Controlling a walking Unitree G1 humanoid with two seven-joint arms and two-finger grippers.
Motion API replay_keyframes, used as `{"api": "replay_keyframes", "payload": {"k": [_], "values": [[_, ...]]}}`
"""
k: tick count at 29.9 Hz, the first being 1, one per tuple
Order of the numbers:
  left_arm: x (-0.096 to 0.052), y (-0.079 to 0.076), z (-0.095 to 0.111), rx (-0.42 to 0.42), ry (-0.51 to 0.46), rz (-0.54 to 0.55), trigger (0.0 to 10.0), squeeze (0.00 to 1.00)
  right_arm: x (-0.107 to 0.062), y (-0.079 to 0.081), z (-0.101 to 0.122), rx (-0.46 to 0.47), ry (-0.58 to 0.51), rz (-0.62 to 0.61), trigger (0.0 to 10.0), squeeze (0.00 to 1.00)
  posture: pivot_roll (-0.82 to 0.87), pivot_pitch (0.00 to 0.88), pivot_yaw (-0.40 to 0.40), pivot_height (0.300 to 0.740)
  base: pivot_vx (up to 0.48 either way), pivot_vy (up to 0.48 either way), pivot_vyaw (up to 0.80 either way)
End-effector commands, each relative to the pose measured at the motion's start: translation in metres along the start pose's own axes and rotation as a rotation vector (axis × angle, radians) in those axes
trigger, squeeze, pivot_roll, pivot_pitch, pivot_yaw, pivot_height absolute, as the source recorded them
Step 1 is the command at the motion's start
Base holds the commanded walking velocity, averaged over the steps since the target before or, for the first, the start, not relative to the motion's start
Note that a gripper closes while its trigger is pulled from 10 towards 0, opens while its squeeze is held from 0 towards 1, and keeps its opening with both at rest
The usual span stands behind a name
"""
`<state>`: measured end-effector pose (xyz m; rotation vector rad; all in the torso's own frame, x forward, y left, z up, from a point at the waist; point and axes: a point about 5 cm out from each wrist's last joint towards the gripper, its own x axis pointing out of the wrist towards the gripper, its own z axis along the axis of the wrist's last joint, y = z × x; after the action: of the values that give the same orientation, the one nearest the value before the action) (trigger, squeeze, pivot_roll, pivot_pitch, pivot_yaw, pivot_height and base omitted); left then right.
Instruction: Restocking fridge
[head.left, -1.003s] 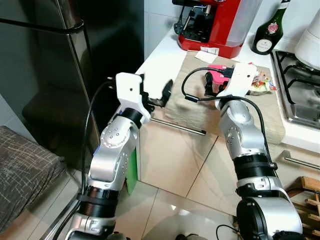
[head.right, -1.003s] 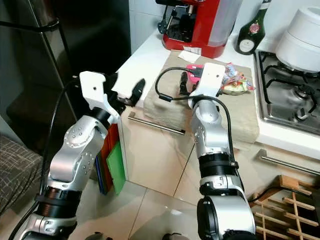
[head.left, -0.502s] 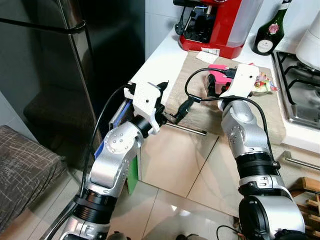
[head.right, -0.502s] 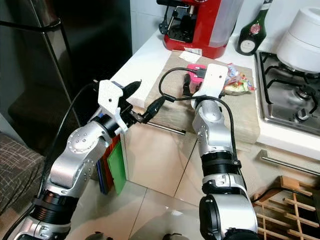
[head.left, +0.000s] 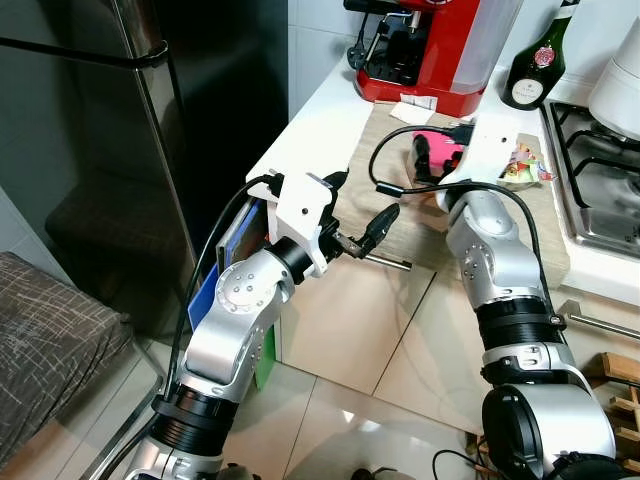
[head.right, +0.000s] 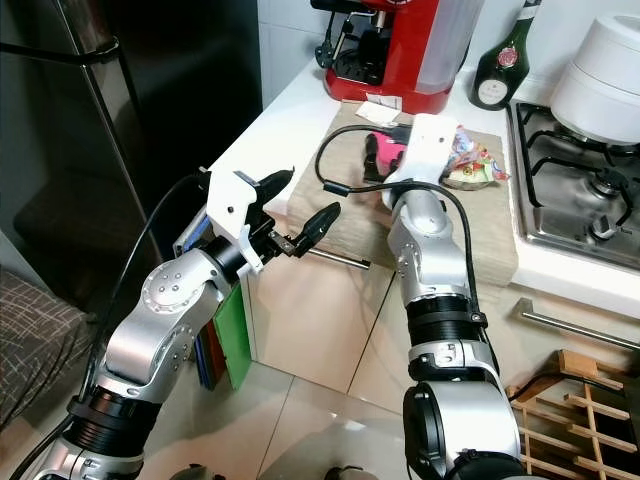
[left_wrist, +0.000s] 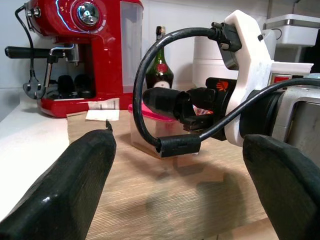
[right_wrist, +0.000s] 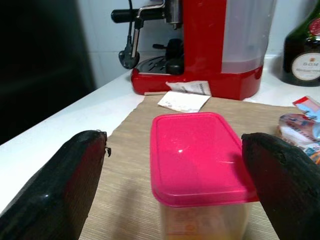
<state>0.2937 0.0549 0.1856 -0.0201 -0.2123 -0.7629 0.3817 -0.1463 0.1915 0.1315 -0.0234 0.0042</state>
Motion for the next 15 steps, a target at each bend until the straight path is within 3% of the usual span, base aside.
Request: {"api": "replay_keyframes", "payload": {"k": [1,8,15], "values": [[0.001,-0.004,0.005,0.014,-0.015,-0.015,10.0,0.0,0.003,0.001,0.005,-0.018,0.01,0.021,10.0,0.0,0.04,0.0,-0.024,0.74,0.0,0.0,0.0],[-0.001,-0.005,0.004,0.013,-0.012,-0.016,10.0,0.0,0.005,-0.009,0.002,-0.034,0.038,-0.025,10.0,0.0,0.04,0.0,-0.025,0.74,0.0,0.0,0.0],[0.0,-0.005,0.004,0.014,-0.01,-0.021,10.0,0.0,0.006,-0.01,-0.006,0.019,0.087,-0.021,10.0,0.0,0.04,0.0,-0.024,0.74,0.0,0.0,0.0]]}}
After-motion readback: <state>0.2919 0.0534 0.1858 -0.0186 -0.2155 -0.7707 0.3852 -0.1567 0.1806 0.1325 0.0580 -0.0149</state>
